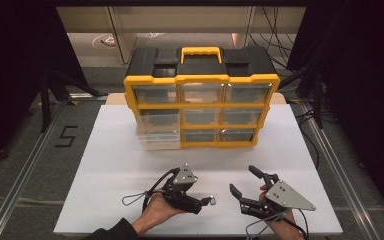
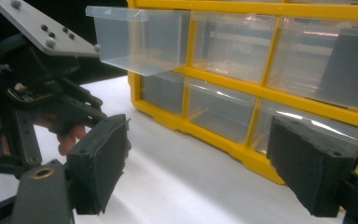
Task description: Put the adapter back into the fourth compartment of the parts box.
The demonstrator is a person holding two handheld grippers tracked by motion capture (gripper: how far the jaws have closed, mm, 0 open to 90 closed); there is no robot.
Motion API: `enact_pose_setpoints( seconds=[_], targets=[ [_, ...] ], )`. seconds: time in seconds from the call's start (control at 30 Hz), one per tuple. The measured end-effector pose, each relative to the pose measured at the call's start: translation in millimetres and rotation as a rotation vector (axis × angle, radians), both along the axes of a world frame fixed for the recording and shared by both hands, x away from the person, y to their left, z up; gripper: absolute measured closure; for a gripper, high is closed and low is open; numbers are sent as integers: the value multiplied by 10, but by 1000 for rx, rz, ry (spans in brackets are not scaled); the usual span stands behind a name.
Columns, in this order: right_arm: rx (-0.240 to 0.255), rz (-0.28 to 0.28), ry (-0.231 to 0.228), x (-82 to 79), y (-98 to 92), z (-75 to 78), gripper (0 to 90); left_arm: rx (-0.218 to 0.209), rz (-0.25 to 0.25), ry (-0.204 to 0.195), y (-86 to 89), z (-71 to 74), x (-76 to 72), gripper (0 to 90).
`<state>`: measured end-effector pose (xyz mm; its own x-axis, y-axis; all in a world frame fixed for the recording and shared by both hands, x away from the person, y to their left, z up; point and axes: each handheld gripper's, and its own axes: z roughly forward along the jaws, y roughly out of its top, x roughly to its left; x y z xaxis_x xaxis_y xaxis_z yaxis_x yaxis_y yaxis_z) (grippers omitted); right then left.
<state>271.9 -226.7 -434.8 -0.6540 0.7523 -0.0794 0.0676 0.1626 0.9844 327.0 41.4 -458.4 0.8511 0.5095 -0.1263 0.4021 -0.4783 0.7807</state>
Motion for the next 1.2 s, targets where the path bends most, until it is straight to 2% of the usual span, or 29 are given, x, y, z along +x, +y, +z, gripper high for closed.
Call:
enact_pose_setpoints(
  seconds=[0.1, 0.37, 0.6, 0.7, 0.87, 0.97, 1.2],
  targets=[
    [1, 1, 0, 2, 0, -1, 216, 20, -2, 23, -61, -28, 14, 195],
    [1, 1, 2, 0, -1, 1, 216, 61, -11, 43, -159, -98, 34, 210],
    [3, 2, 1, 0, 2, 1, 216, 79, -9, 48, -228, -136, 46, 210],
    [2, 2, 2, -1, 1, 1, 216, 104, -20, 51, -272, -154, 57, 212],
    [4, 3, 0, -3, 3, 2, 216, 139, -11, 34, -329, -168, 73, 228],
    [5, 5, 0, -4, 2, 6, 217, 136, -3, 49, -365, -173, 104, 255],
    [4, 6, -1, -5, 1, 5, 217, 158, -6, 46, -442, -196, 113, 294]
  ],
)
